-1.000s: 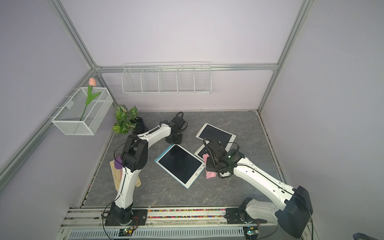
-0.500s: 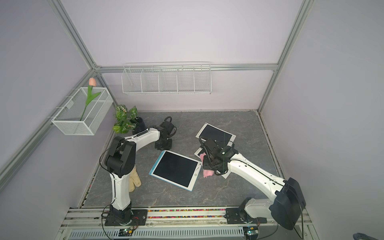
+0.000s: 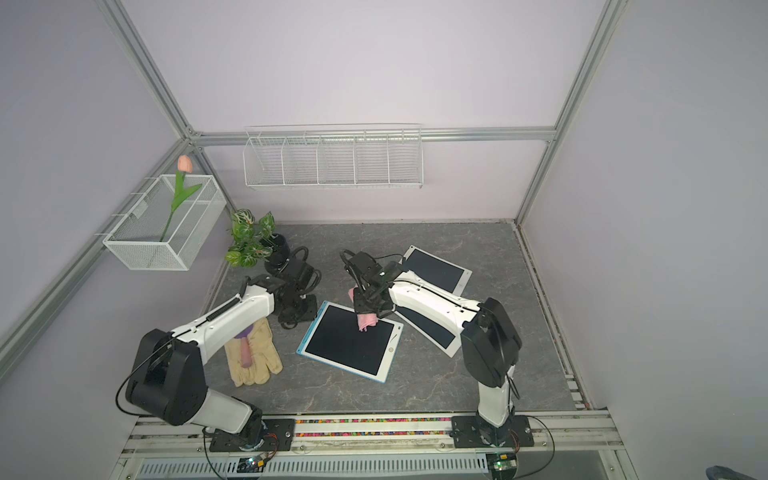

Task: Wipe the drawing tablet
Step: Wipe the dirt from the drawing tablet.

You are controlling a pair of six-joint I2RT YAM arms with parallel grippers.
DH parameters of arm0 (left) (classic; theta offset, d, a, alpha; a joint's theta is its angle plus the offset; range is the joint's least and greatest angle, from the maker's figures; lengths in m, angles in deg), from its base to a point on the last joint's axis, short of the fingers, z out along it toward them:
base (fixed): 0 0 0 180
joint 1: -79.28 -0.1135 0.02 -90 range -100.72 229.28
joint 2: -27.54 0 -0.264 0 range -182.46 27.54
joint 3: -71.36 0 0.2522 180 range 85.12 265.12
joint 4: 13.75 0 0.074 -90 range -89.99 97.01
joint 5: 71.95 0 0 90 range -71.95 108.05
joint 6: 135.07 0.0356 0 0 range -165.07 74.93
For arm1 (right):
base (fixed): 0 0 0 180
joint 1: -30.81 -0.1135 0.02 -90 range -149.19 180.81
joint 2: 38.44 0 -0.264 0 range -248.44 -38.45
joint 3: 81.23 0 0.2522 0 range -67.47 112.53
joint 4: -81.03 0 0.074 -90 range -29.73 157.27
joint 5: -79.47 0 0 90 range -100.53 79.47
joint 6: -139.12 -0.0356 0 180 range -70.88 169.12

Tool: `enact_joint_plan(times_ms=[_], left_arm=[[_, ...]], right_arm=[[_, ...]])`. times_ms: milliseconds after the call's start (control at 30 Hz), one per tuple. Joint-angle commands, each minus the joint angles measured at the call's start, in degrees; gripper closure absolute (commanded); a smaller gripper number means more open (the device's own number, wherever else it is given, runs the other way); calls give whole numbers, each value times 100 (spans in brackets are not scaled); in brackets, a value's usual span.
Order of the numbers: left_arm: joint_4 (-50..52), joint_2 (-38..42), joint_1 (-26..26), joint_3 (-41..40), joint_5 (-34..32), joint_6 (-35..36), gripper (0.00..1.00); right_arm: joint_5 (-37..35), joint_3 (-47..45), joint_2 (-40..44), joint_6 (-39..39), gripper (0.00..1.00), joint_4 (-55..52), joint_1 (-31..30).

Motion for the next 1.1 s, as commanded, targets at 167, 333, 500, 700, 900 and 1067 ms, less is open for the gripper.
enact_joint_plan(times_ms=[167,333,500,700,900,1067], left_arm=[[-81,314,-44,-844,106,-553,70],[-248,277,-643,-1132,513,-837,71],[-636,431,-793,-1480,918,-1181,71],[-569,810,-796,-1626,954,-1363,72],[-650,634,-796,-1759,982,-1381,71],[-840,501,-795,-1896,979,-1419,71]], right_arm=[[460,1809,-1481,-144,93,-252,-390],[716,2355,-2018,-362,93,-264,-516],[1048,2410,-2251,-590,93,-27,-610],[1341,2488,-2460,-713,93,82,-809],[1531,2563,-2665,-822,93,143,-909],[1774,2605,-2866,-940,93,287,-898]])
